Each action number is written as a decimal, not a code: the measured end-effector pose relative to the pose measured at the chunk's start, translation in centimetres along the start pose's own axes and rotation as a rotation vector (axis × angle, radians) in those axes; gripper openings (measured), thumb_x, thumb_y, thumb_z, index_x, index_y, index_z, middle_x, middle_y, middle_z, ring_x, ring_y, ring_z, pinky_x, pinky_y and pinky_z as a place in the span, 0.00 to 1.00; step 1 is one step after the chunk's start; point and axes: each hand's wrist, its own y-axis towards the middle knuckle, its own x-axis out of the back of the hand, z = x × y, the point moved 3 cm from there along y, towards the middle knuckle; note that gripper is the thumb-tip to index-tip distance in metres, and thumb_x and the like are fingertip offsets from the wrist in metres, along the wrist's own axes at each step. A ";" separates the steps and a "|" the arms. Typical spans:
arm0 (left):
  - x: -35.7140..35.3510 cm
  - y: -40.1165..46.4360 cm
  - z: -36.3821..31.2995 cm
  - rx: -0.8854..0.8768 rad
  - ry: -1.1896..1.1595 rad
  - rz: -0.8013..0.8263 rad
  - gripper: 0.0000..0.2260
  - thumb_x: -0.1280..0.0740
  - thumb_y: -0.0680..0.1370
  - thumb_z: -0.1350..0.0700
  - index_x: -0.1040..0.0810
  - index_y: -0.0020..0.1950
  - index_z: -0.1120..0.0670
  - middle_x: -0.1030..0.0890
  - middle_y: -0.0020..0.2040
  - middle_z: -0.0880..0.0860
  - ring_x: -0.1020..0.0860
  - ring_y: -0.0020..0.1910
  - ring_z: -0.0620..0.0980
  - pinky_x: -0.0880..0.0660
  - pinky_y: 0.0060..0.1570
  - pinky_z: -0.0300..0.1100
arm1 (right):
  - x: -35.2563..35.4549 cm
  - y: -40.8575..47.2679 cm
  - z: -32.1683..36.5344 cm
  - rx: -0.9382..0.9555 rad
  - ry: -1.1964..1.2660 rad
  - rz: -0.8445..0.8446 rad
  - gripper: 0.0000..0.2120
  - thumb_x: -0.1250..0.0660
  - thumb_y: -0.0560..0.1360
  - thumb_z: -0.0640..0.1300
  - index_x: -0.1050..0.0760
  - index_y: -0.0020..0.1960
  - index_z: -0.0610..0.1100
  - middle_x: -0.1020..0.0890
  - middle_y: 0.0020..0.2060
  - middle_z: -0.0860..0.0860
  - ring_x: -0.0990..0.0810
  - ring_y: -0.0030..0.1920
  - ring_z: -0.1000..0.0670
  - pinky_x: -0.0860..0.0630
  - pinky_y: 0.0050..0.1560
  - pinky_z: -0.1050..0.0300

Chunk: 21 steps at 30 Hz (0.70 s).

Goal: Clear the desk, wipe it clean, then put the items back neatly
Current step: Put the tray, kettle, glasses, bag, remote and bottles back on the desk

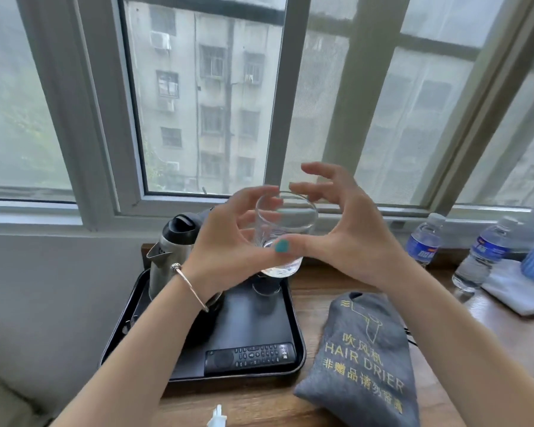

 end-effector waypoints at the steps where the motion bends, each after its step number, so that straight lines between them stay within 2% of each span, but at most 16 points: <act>1: 0.2 0.4 -0.8 -0.014 -0.002 -0.016 0.35 0.20 0.57 0.51 0.25 0.62 0.49 0.18 0.55 0.48 0.18 0.53 0.45 0.21 0.50 0.40 | 0.4 -0.3 0.0 0.013 0.060 -0.031 0.49 0.26 0.53 0.70 0.38 0.70 0.59 0.22 0.60 0.64 0.26 0.62 0.61 0.33 0.65 0.66; 3: 0.5 1.1 -2.1 -0.029 -0.039 -0.062 0.35 0.19 0.57 0.51 0.25 0.63 0.51 0.18 0.55 0.48 0.18 0.52 0.45 0.20 0.47 0.38 | 0.6 -1.1 -0.2 0.014 0.191 -0.092 0.48 0.25 0.56 0.66 0.38 0.72 0.55 0.25 0.65 0.62 0.26 0.63 0.62 0.35 0.60 0.75; 5: 0.6 1.6 -3.1 -0.024 -0.120 -0.103 0.35 0.19 0.57 0.50 0.25 0.62 0.52 0.18 0.55 0.50 0.17 0.52 0.48 0.19 0.47 0.43 | 0.0 -2.1 -0.5 -0.016 0.315 -0.149 0.48 0.23 0.56 0.62 0.38 0.72 0.56 0.25 0.66 0.59 0.26 0.64 0.62 0.34 0.60 0.75; 8: 0.1 1.8 -4.3 -0.013 -0.235 -0.118 0.34 0.20 0.57 0.52 0.24 0.62 0.54 0.18 0.56 0.52 0.18 0.54 0.52 0.19 0.48 0.50 | -2.2 -3.5 -0.8 -0.056 0.408 -0.187 0.48 0.20 0.56 0.59 0.39 0.71 0.62 0.24 0.66 0.56 0.26 0.66 0.60 0.31 0.66 0.64; 9: -0.2 1.7 -4.7 -0.007 -0.278 -0.120 0.34 0.19 0.57 0.52 0.24 0.61 0.55 0.18 0.56 0.52 0.18 0.54 0.52 0.19 0.48 0.50 | -2.9 -3.8 -0.8 -0.056 0.429 -0.210 0.48 0.19 0.57 0.58 0.39 0.71 0.61 0.23 0.65 0.56 0.26 0.67 0.58 0.31 0.68 0.60; 11: -0.8 1.5 -5.0 0.008 -0.375 -0.114 0.36 0.18 0.57 0.52 0.24 0.62 0.56 0.18 0.57 0.55 0.18 0.54 0.55 0.20 0.48 0.49 | -3.6 -4.3 -0.5 -0.044 0.504 -0.298 0.44 0.19 0.59 0.55 0.36 0.70 0.57 0.20 0.61 0.57 0.24 0.65 0.56 0.30 0.67 0.58; 14: -1.5 0.9 -5.1 0.027 -0.486 -0.079 0.39 0.18 0.57 0.48 0.26 0.64 0.59 0.19 0.58 0.56 0.19 0.56 0.57 0.22 0.53 0.58 | -3.4 -4.7 -0.2 -0.036 0.606 -0.429 0.38 0.19 0.60 0.53 0.31 0.66 0.52 0.17 0.56 0.56 0.20 0.60 0.53 0.27 0.66 0.51; 16: -1.7 0.7 -5.3 0.025 -0.493 -0.031 0.42 0.18 0.56 0.46 0.27 0.65 0.59 0.19 0.59 0.55 0.19 0.57 0.57 0.23 0.56 0.60 | -2.9 -5.1 -0.2 -0.045 0.633 -0.451 0.36 0.20 0.60 0.51 0.30 0.65 0.51 0.16 0.55 0.53 0.19 0.59 0.51 0.27 0.67 0.43; 18: -1.5 0.7 -5.6 0.018 -0.447 0.061 0.46 0.18 0.54 0.43 0.30 0.68 0.56 0.21 0.62 0.53 0.20 0.59 0.55 0.24 0.58 0.57 | -2.4 -5.3 -0.1 -0.050 0.643 -0.441 0.35 0.19 0.60 0.50 0.29 0.64 0.52 0.15 0.54 0.51 0.18 0.59 0.50 0.28 0.67 0.39; 19: -1.2 0.8 -5.9 0.005 -0.389 0.111 0.49 0.18 0.54 0.41 0.33 0.71 0.52 0.24 0.65 0.51 0.22 0.62 0.53 0.24 0.59 0.53 | -1.9 -5.4 -0.2 -0.045 0.631 -0.437 0.36 0.18 0.59 0.52 0.28 0.64 0.52 0.15 0.54 0.51 0.18 0.59 0.49 0.28 0.67 0.38; 21: -0.4 1.0 -6.8 -0.121 -0.107 0.194 0.55 0.19 0.55 0.39 0.43 0.76 0.44 0.33 0.73 0.45 0.30 0.70 0.46 0.28 0.64 0.42 | -0.9 -5.5 -0.2 -0.036 0.591 -0.429 0.37 0.18 0.58 0.58 0.27 0.64 0.52 0.15 0.53 0.50 0.18 0.58 0.48 0.28 0.66 0.37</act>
